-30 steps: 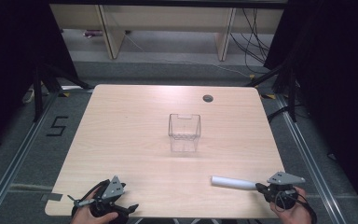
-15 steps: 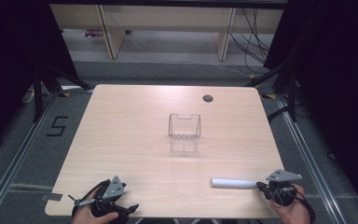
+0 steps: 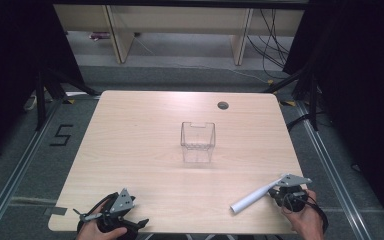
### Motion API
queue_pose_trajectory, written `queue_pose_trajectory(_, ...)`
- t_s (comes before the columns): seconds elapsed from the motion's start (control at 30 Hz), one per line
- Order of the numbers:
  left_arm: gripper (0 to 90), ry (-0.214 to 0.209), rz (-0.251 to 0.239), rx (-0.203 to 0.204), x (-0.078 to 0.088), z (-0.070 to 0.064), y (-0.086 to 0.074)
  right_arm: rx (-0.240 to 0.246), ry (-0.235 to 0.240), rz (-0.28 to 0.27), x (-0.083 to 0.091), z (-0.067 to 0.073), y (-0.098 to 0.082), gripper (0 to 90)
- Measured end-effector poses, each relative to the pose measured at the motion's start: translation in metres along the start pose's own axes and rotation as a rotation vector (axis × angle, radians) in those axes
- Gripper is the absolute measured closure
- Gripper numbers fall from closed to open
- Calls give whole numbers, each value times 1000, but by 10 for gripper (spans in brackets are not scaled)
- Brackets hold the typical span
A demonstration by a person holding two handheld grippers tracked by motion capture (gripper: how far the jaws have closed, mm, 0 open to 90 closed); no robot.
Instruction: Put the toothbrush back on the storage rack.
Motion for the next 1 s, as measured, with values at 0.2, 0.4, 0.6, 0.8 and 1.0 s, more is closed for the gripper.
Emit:
queue_pose_trajectory(0.2, 148, 2, 1, -3, 0, 1, 0, 28, 8, -2, -8, 0, 8, 900)
queue_pose_trajectory(0.4, 148, 1, 3, -2, 0, 0, 0, 31, 12, -3, -17, 1, 17, 900)
queue_pose_trajectory(0.6, 148, -3, 11, -2, 1, 1, 0, 66, 24, 13, -26, 1, 26, 900)
queue_pose_trajectory(0.8, 147, -3, 9, 4, 1, 1, 0, 79, 31, 31, -36, 4, 34, 898)
queue_pose_trajectory(1.0, 148, -5, 10, 0, 1, 1, 0, 104, 39, 37, -46, 6, 43, 894)
Point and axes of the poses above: each handheld gripper's, and its own axes: x roughly backward along the jaws, y roughly out of its top, z roughly to its left, the point moved 4 cm from there along -x, roughly forward along the jaws, and after that the axes turned 12 degrees about -z, right-handed, at the moved point
